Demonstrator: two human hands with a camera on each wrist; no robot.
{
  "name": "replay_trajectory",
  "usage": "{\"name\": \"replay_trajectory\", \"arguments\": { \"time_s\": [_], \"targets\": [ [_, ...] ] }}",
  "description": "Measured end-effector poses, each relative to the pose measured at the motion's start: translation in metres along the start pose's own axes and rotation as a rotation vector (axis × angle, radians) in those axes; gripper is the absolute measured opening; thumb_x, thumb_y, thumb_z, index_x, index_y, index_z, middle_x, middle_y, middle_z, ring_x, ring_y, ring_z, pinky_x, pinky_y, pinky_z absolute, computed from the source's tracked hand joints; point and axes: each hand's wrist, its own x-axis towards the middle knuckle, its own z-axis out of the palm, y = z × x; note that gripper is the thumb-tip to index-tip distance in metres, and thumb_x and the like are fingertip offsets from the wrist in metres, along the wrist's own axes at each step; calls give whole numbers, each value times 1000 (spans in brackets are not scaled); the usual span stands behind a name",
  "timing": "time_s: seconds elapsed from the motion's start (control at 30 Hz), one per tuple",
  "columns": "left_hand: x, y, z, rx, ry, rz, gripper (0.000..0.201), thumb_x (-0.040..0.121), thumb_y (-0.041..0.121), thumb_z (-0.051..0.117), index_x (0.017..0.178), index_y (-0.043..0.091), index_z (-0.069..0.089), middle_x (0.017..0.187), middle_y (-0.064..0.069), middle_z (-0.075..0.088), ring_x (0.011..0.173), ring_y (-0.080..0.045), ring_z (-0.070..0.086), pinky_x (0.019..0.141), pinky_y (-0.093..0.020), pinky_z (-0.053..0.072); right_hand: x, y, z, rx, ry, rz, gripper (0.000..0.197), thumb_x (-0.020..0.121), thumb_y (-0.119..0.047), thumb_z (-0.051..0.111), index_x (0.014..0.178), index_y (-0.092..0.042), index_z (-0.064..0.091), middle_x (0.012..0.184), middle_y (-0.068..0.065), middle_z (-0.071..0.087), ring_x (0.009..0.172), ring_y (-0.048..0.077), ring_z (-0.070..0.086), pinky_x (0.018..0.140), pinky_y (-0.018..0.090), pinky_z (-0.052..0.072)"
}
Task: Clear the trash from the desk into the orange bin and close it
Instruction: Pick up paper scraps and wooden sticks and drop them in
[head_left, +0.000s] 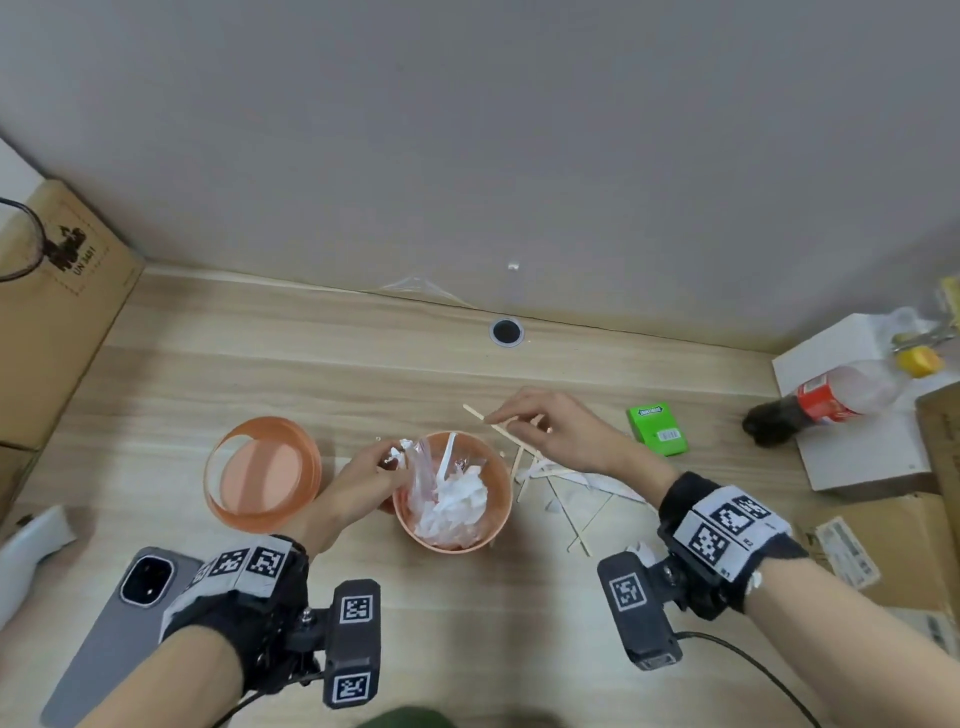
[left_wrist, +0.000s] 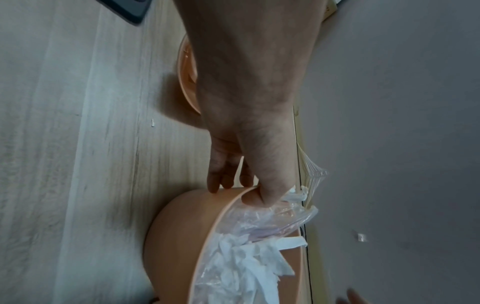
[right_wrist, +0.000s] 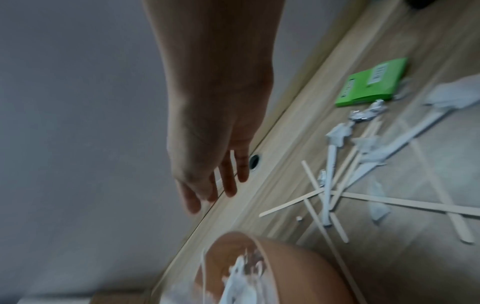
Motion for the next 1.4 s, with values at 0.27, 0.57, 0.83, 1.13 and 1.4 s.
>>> {"name": "replay_trajectory", "arguments": {
  "time_s": [0.27, 0.57, 0.83, 1.13, 1.4],
  "targets": [
    [5, -1, 5, 4, 17, -6, 39, 85, 6, 52, 116, 26, 63, 104, -14, 73, 93, -31, 72, 84, -44, 60, -53, 134, -13, -41, 391, 725, 42, 85, -3, 57, 127, -5, 54, 122, 18, 59, 114, 32, 56, 88, 34, 44],
    [8, -2, 6, -5, 27, -26, 30, 87, 6, 55, 110, 21, 66, 106, -18, 71, 89, -29, 73, 81, -39, 60, -28, 167, 5, -140, 376, 730, 51, 77, -25, 73, 124, -13, 57, 117, 24, 54, 115, 36, 48, 94, 37, 42],
    [7, -2, 7, -1, 35, -26, 28, 88, 4, 53, 109, 17, 66, 105, -17, 72, 81, -22, 72, 73, -32, 59, -15, 169, 12, -262, 332, 734, 11, 81, -11, 61, 84, -1, 66, 87, 24, 69, 90, 41, 63, 71, 39, 49],
    [3, 2, 11, -49, 17, -21, 34, 88, 3, 49, 114, 21, 64, 100, -14, 72, 79, -20, 73, 77, -33, 60, -17, 73, -18, 153, 418, 324, 4, 79, -13, 64, 76, -14, 66, 69, 16, 64, 61, 25, 56, 70, 49, 54],
    [-1, 9, 7, 14, -11, 2, 29, 84, 3, 54, 108, 15, 65, 88, -18, 71, 71, -20, 70, 78, -41, 60, -16, -9, 6, 94, -68, 157, 44, 82, -22, 71, 124, -25, 57, 109, -4, 62, 88, 10, 64, 75, 13, 48]
  ]
}}
